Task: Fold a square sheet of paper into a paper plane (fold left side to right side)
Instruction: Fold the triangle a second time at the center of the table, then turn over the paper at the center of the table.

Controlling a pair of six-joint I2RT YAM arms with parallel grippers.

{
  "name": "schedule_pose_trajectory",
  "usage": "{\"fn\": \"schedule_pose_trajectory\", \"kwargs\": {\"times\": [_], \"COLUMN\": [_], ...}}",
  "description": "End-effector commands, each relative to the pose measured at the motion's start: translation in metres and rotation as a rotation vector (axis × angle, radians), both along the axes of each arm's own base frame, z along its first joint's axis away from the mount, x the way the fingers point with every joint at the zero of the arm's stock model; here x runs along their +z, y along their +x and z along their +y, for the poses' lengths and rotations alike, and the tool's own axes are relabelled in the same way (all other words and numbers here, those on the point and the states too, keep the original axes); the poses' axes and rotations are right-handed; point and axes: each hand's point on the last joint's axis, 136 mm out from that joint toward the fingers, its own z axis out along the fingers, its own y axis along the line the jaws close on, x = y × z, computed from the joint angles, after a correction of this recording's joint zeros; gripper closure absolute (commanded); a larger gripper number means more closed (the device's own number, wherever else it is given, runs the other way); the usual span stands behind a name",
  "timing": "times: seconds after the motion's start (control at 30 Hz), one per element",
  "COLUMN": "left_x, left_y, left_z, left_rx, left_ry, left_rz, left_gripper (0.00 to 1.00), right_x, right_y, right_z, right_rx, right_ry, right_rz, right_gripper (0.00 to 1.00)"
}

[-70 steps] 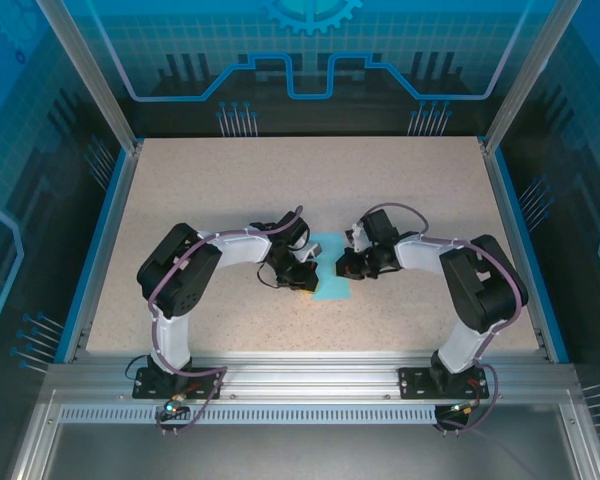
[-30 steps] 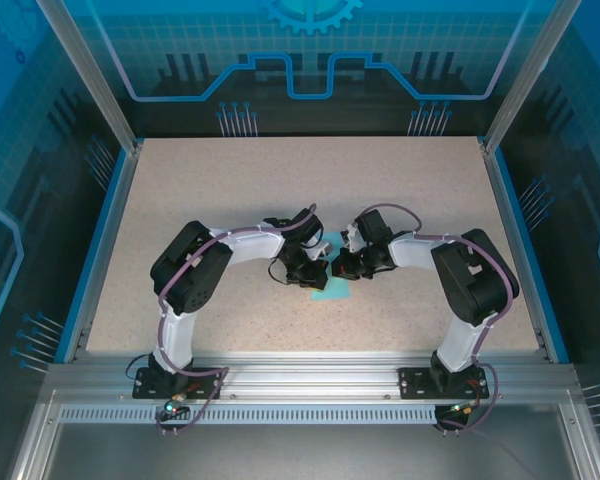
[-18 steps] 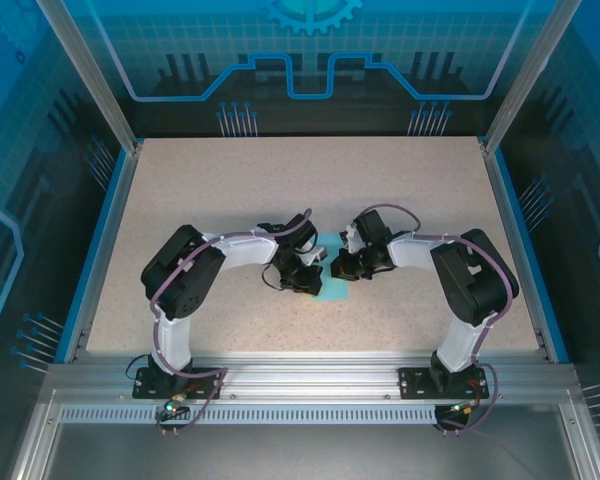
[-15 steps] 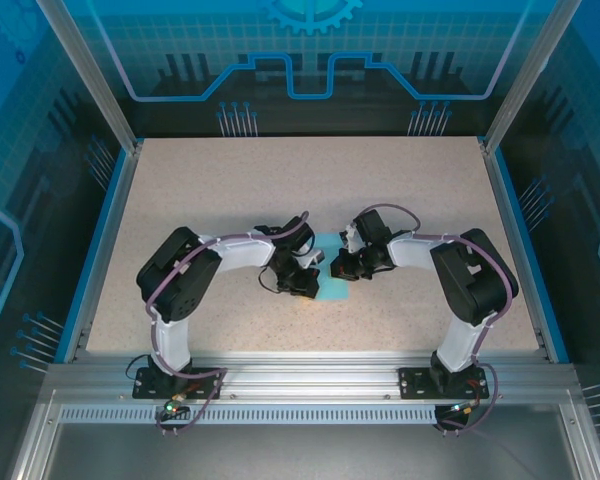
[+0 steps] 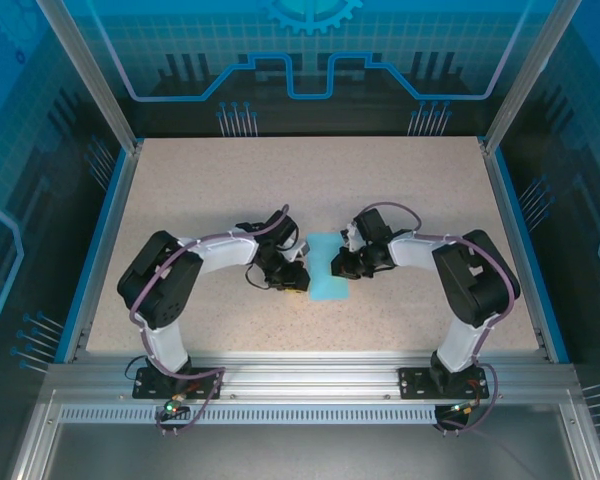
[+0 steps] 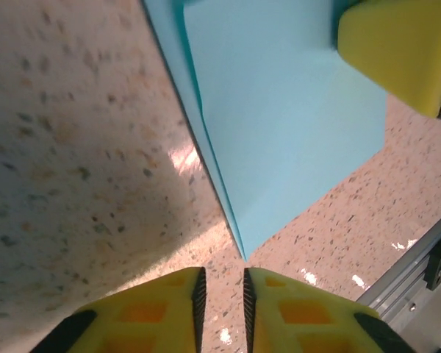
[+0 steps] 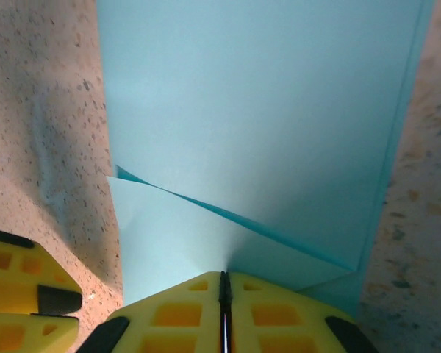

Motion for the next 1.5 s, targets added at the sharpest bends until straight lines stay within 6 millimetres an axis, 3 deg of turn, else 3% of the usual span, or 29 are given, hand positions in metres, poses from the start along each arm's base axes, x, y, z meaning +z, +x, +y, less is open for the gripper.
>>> {"fn": "schedule_pose_trajectory", "kwargs": {"times": [0.0,0.27,0.47,0.73,1.07,1.23,1.47], "left_x": [0.021,0.018,0.009,-0.003,-0.008,-0.006,0.014], "left_y": [0.027,0.063,0.078,0.079,0.075,0.075,0.075], "left_z": [-0.006,-0.015,-0.019,-0.021,-0.024,-0.021,-0.017], "left_rx": [0.033,0.041,0.049,0.043,0.040,0.036,0.041], "left_ry": [-0.050,-0.051,-0.031,-0.028,-0.046,-0.036,-0.055], "left_rz": [-0.078,-0.114,-0.120,-0.095,-0.071,-0.084,-0.161], "left_gripper": [0.68,0.59,0.56,0.55,0.69,0.82,0.96], "right_x": [0.021,0.042,0.052,0.053,0.049,0.049,0.050], "right_y": [0.005,0.001,-0.006,-0.012,-0.012,-0.013,-0.013], "right_z": [-0.005,-0.025,-0.035,-0.041,-0.041,-0.040,-0.032], "right_rx": [-0.011,-0.086,-0.135,-0.137,-0.135,-0.127,-0.105], "right_ry": [-0.024,-0.006,0.037,0.030,0.031,0.035,0.081], "right_rz": [-0.085,-0.177,-0.212,-0.217,-0.206,-0.204,-0.193], "right_gripper": [0.83,0.54,0.41,0.39,0.39,0.39,0.39]}}
